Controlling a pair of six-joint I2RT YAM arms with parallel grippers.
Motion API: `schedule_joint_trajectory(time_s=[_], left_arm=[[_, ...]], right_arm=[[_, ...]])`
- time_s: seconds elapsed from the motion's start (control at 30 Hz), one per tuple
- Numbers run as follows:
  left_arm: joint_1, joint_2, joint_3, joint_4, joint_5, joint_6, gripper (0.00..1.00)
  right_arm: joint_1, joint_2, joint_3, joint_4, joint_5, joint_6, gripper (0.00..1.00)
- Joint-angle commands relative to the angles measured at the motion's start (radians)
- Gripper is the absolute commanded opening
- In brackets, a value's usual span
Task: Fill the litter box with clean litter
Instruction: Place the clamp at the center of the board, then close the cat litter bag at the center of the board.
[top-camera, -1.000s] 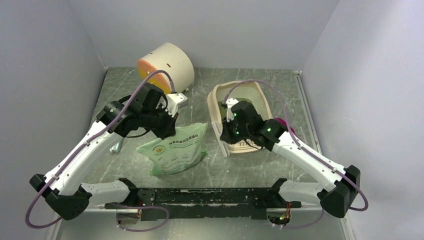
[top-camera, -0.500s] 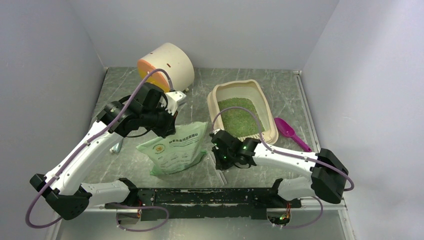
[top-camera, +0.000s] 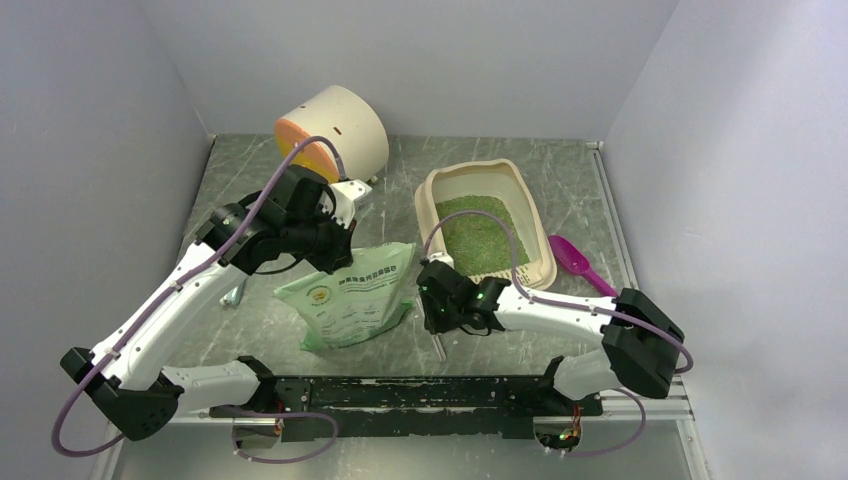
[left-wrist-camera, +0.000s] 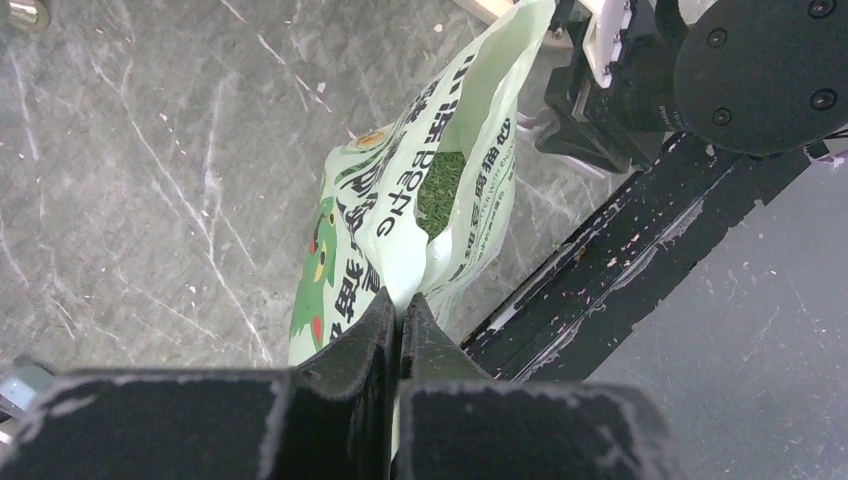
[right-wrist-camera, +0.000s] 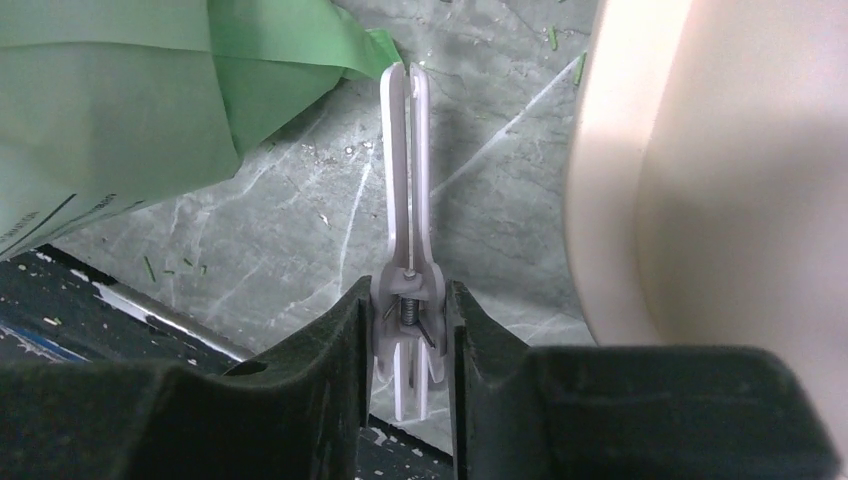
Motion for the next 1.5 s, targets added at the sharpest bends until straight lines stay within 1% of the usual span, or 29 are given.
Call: schedule_joint_trajectory(time_s=[0.0,0.07,0.13,0.17,0.2,0.27,0.3,0.33,0.37,0.47,0.53,0.57,0.6,0.63,0.7,0.83,0.87,0.93,0.97,1.0,1.03,1.07,1.1,1.13,1.17,1.23,1.3,1.37,1.47], left_arm=[[-0.002,-0.040,0.008,0.145,0.061,-0.014,0.05],[-0.002,-0.041,0.006,0.142,0.069,-0.011,0.05],[-0.002,-0.042,0.006,0.137,0.086,-0.003,0.05],[-0.001,-0.043,0.006,0.136,0.092,-0.002,0.05],[-0.002,-0.044,0.006,0.137,0.096,-0.002,0.05],[-0.002,-0.043,0.008,0.135,0.101,0.001,0.05],[-0.001,-0.042,0.011,0.129,0.102,0.005,0.05],[-0.002,-0.042,0.012,0.124,0.107,0.008,0.05],[-0.002,-0.043,0.011,0.121,0.113,0.012,0.05],[-0.001,-0.035,0.012,0.106,0.130,0.026,0.05],[-0.001,-0.032,0.014,0.095,0.137,0.028,0.05],[-0.002,-0.034,0.013,0.095,0.143,0.028,0.05],[-0.002,-0.035,0.013,0.095,0.156,0.028,0.05],[-0.001,-0.036,0.016,0.092,0.167,0.061,0.05],[-0.002,-0.030,0.026,0.073,0.174,0.079,0.05],[-0.002,-0.027,0.026,0.056,0.199,0.104,0.05],[-0.002,-0.026,0.026,0.053,0.199,0.106,0.05],[-0.001,-0.030,0.026,0.049,0.192,0.110,0.05],[-0.002,-0.034,0.025,0.048,0.176,0.110,0.05],[-0.002,-0.038,0.022,0.051,0.156,0.108,0.05],[-0.002,-0.043,0.019,0.054,0.133,0.109,0.05],[-0.002,-0.049,0.016,0.058,0.113,0.111,0.07],[-0.002,-0.054,0.010,0.068,0.095,0.114,0.20],[-0.002,-0.060,0.001,0.079,0.085,0.123,0.30],[-0.002,-0.066,-0.009,0.093,0.083,0.137,0.36],[-0.002,-0.076,-0.042,0.120,0.103,0.171,0.44],[-0.002,-0.085,-0.077,0.148,0.133,0.203,0.48],[-0.002,-0.082,-0.101,0.160,0.168,0.240,0.49],[-0.003,-0.077,-0.125,0.163,0.168,0.272,0.50]], right_arm=[[0.003,-0.056,0.044,-0.019,0.030,0.004,0.37],[-0.001,-0.128,0.043,-0.019,0.033,-0.039,0.47],[-0.012,-0.209,0.028,0.000,0.023,-0.107,0.67],[-0.029,-0.246,0.014,0.030,-0.017,-0.150,0.72],[-0.056,-0.278,0.006,0.059,-0.071,-0.191,0.74],[-0.106,-0.333,0.014,0.105,-0.106,-0.235,0.74],[-0.133,-0.359,0.019,0.134,-0.124,-0.265,0.77],[-0.156,-0.382,0.022,0.171,-0.162,-0.300,0.83],[-0.179,-0.399,0.020,0.216,-0.212,-0.347,0.86],[-0.238,-0.410,0.047,0.288,-0.402,-0.550,0.87],[-0.245,-0.376,0.058,0.324,-0.468,-0.639,0.93],[-0.249,-0.350,0.061,0.352,-0.491,-0.663,0.94],[-0.254,-0.318,0.070,0.372,-0.534,-0.695,0.94],[-0.257,-0.285,0.095,0.374,-0.580,-0.724,0.94],[-0.257,-0.216,0.165,0.368,-0.644,-0.758,0.94],[-0.260,-0.101,0.212,0.426,-0.702,-0.809,0.94],[-0.264,-0.079,0.225,0.423,-0.736,-0.831,0.92],[-0.272,-0.047,0.242,0.407,-0.810,-0.871,0.77],[-0.274,-0.039,0.252,0.378,-0.815,-0.897,0.64],[-0.273,-0.042,0.254,0.373,-0.790,-0.899,0.48],[-0.276,-0.050,0.241,0.389,-0.773,-0.890,0.36],[-0.277,-0.063,0.228,0.395,-0.760,-0.899,0.28],[-0.278,-0.078,0.215,0.397,-0.744,-0.908,0.21],[-0.277,-0.092,0.201,0.418,-0.722,-0.905,0.12],[-0.278,-0.103,0.187,0.434,-0.705,-0.905,0.00],[-0.277,-0.123,0.169,0.449,-0.708,-0.896,0.00],[-0.278,-0.135,0.151,0.469,-0.735,-0.884,0.00],[-0.277,-0.149,0.130,0.505,-0.744,-0.854,0.00],[-0.277,-0.168,0.092,0.549,-0.718,-0.834,0.00]])
